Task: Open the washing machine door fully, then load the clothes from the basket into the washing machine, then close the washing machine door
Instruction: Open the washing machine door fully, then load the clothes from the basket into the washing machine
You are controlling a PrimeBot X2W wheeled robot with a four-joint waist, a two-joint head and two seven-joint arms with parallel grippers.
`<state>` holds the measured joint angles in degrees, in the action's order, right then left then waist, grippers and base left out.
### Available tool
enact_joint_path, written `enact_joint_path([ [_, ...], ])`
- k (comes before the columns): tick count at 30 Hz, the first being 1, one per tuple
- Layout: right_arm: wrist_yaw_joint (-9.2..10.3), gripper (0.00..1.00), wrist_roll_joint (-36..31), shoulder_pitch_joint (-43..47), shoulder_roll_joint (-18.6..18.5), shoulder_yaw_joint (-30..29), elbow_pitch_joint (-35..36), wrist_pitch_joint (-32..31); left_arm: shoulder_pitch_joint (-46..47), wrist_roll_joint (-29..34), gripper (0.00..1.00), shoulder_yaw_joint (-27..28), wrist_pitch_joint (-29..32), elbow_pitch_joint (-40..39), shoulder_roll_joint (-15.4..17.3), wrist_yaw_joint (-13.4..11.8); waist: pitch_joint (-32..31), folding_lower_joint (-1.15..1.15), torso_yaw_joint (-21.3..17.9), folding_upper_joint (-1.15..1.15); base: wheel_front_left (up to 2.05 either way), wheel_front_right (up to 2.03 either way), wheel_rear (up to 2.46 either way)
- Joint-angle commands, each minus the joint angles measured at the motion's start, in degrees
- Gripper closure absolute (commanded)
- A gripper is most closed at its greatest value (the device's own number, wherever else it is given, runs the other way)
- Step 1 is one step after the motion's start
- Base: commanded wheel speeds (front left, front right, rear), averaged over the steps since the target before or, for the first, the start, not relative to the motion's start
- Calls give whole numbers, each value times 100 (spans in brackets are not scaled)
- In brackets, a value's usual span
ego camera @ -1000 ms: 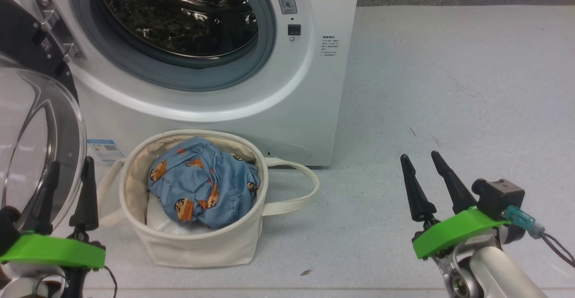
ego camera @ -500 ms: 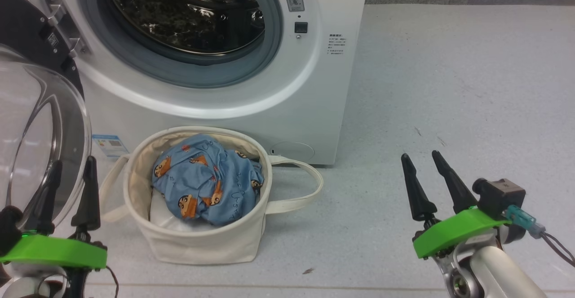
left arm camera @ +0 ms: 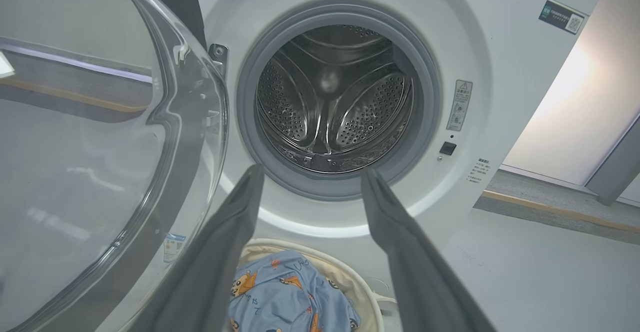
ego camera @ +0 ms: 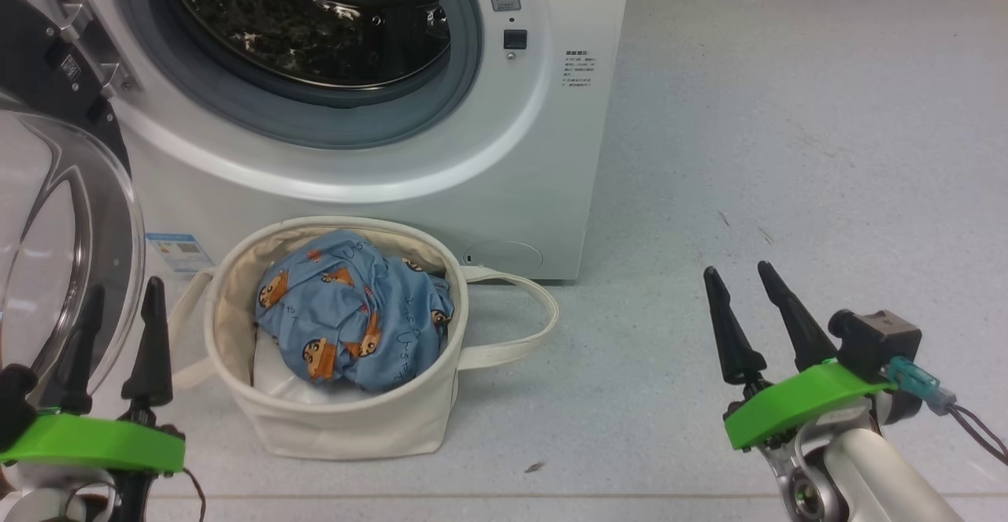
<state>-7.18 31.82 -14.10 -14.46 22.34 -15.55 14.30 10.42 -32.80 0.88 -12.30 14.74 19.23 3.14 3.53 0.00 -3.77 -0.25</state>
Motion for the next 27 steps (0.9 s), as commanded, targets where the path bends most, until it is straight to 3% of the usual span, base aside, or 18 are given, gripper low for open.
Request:
enact_joint_path([
  [1,-31,0,-25,-237,-3,36,157,70,199,-5,0,259,-83,-139,241,-21,-3,0,0,0,0,0,0],
  [13,-31,0,9,-231,-10,39,145,70,248,-9,0,256,-133,3,267,-37,-37,0,76,0,42,-25,-17],
  [27,-31,0,39,-228,-15,58,138,70,254,-29,0,244,-162,62,287,-71,-55,0,162,0,123,-74,-49],
])
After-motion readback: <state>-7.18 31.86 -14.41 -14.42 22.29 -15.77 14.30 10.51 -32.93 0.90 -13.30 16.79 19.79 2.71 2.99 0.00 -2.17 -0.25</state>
